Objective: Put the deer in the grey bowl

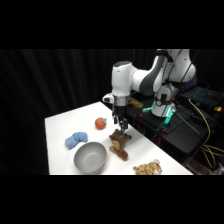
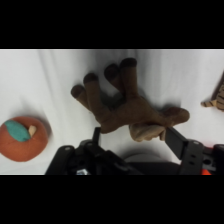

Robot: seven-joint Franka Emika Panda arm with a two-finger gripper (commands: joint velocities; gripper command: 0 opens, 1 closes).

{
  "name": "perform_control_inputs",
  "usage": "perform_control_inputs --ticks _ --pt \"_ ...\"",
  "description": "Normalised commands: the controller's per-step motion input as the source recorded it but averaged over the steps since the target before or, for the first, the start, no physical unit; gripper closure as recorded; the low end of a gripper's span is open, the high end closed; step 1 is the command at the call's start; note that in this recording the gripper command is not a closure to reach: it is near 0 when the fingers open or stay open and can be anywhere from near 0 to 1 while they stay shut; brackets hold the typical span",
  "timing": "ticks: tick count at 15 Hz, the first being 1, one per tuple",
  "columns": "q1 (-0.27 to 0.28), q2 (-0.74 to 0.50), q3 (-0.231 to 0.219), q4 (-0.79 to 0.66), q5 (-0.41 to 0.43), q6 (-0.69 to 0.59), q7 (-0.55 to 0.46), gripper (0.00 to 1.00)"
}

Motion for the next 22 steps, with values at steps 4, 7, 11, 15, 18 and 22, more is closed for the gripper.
perform_control_inputs --ticks 4,7,11,15,18,22 --pt "0.140 0.46 -0.170 0.16 -0.263 0.44 0.40 0.00" --pt "0.252 0.51 -0.260 0.31 -0.089 0.21 0.23 0.00" --pt "0.170 0.38 -0.102 0.31 0.145 0.04 0.03 0.25" --pt "0.058 0.20 0.009 0.24 0.219 -0.09 -0.07 1.00" --pt "-0.035 0.08 0.068 0.18 0.214 -0.15 -0.13 1.00" --pt "-0.074 -0.18 0.063 0.03 0.168 -0.23 -0.15 0.58"
